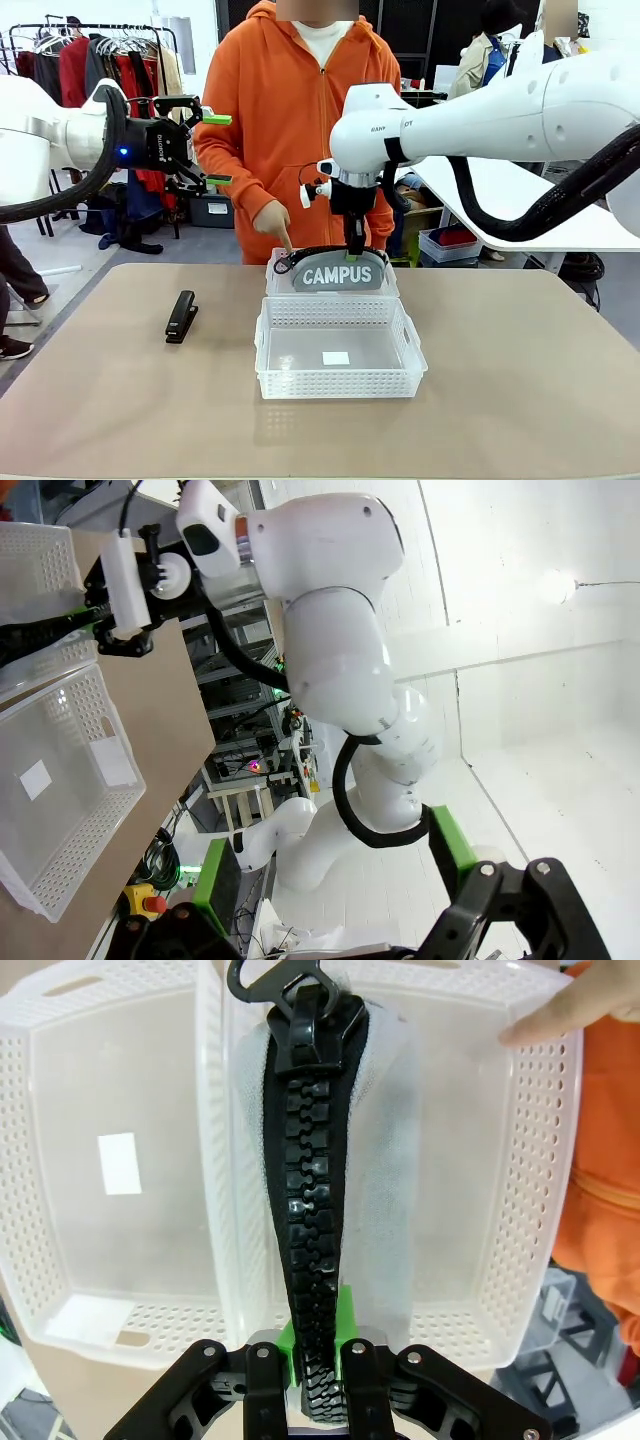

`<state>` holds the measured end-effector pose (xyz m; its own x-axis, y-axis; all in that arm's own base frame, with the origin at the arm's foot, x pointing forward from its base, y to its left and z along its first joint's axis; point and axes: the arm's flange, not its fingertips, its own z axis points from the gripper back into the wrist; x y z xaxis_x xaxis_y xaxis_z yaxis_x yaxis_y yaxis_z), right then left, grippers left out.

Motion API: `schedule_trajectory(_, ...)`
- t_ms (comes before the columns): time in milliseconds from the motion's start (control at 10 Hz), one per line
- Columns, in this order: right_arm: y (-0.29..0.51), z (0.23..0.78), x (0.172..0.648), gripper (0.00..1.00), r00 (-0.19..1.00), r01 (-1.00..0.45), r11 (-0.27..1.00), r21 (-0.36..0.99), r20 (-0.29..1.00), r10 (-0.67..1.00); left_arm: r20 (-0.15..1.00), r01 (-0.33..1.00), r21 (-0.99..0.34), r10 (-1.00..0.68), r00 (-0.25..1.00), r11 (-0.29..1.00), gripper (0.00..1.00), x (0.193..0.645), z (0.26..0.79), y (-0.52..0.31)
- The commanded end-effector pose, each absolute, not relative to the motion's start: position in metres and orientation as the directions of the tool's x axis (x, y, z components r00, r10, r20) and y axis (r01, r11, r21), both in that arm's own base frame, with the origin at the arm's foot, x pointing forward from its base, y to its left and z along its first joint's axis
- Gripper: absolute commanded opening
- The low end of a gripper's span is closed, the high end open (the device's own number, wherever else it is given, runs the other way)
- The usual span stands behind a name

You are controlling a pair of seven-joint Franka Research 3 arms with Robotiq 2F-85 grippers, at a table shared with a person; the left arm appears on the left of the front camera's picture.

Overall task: Distribute items into two baskets.
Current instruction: Place the picked Pencil pouch into the Organizing basket as instructed by the person.

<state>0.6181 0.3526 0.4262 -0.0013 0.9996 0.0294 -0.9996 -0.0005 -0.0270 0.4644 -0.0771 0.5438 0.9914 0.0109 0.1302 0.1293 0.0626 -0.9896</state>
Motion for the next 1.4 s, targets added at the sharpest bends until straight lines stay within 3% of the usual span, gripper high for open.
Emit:
schedule_trajectory(0, 0.355, 0.416, 0.626, 0.0, 0.026, -0.998, 0.026, -0.054, -0.001, 1.0, 0.132, 0.131, -0.989, 0.012, 0.991, 0.062, 1.0, 0.464, 0.545, -0.077)
schedule_trajectory(500, 0.351, 0.385, 0.636, 0.0, 0.09, -0.995, 0.089, -0.033, -0.027, 0.996, 0.132, 0.131, -0.989, 0.012, 0.991, 0.062, 1.0, 0.464, 0.545, -0.077)
schedule_trajectory(600, 0.35, 0.384, 0.636, 0.05, 0.104, -0.994, 0.103, -0.029, -0.02, 0.994, 0.132, 0.131, -0.989, 0.012, 0.991, 0.062, 1.0, 0.464, 0.545, -0.077)
schedule_trajectory(700, 0.349, 0.382, 0.637, 0.19, 0.104, -0.994, 0.103, -0.027, -0.017, 0.994, 0.132, 0.131, -0.989, 0.012, 0.991, 0.062, 1.0, 0.464, 0.545, -0.077)
schedule_trajectory(1100, 0.347, 0.383, 0.64, 0.94, 0.115, -0.993, 0.115, -0.021, -0.007, 0.993, 0.132, 0.131, -0.989, 0.012, 0.991, 0.062, 1.0, 0.464, 0.545, -0.077)
schedule_trajectory(1200, 0.345, 0.386, 0.643, 1.0, 0.117, -0.993, 0.117, -0.024, -0.002, 0.993, 0.132, 0.131, -0.989, 0.012, 0.991, 0.062, 1.0, 0.464, 0.545, -0.077)
schedule_trajectory(1300, 0.344, 0.39, 0.644, 1.0, 0.123, -0.992, 0.124, -0.022, 0.009, 0.992, 0.132, 0.131, -0.989, 0.012, 0.991, 0.062, 1.0, 0.464, 0.545, -0.077)
